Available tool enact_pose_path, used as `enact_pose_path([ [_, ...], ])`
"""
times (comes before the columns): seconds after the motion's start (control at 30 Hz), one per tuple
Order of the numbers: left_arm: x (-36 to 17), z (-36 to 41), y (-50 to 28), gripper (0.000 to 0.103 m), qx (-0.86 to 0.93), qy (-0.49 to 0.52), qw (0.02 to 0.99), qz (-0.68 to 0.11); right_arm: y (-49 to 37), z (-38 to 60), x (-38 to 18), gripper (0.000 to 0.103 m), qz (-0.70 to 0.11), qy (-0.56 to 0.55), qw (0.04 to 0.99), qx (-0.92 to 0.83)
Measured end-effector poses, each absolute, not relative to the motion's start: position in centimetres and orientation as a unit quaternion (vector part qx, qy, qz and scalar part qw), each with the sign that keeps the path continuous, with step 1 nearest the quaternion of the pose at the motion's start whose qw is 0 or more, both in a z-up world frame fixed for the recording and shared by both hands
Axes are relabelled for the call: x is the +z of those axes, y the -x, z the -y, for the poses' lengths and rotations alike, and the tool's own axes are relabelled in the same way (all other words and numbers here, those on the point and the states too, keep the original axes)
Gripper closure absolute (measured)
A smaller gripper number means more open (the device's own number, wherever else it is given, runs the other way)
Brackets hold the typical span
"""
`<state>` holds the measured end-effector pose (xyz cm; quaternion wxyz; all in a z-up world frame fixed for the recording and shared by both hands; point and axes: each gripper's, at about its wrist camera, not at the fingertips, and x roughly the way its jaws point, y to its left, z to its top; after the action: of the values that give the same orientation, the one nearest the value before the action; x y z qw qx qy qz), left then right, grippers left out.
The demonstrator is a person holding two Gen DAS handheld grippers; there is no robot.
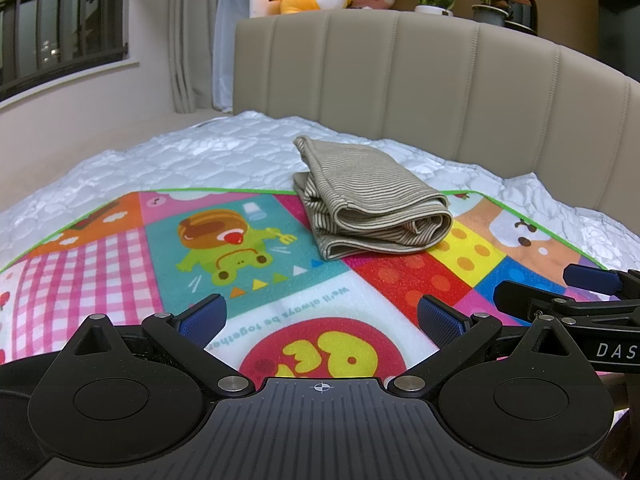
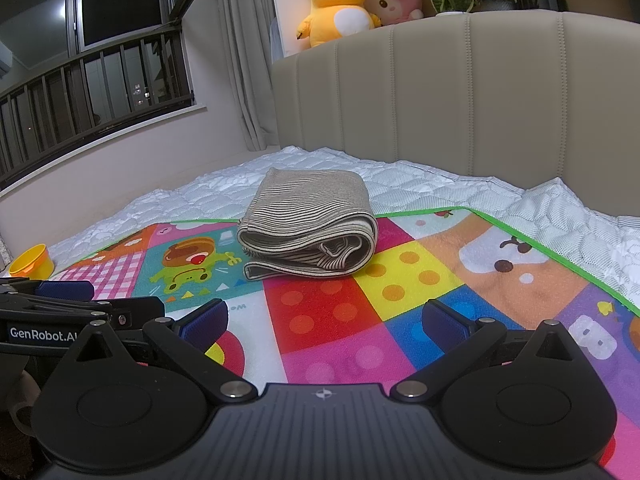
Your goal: Fold clothes
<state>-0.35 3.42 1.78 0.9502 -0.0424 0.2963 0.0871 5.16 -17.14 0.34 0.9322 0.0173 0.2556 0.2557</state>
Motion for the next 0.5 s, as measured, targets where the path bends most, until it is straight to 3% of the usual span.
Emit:
enact_pose_path([
  [0.5, 1.76, -3.42, 0.42, 0.0, 0.086, 0.043, 0.95, -0.296, -5.32, 17.26, 0.22, 0.0, -0.259, -0.021, 0.932, 0.254],
])
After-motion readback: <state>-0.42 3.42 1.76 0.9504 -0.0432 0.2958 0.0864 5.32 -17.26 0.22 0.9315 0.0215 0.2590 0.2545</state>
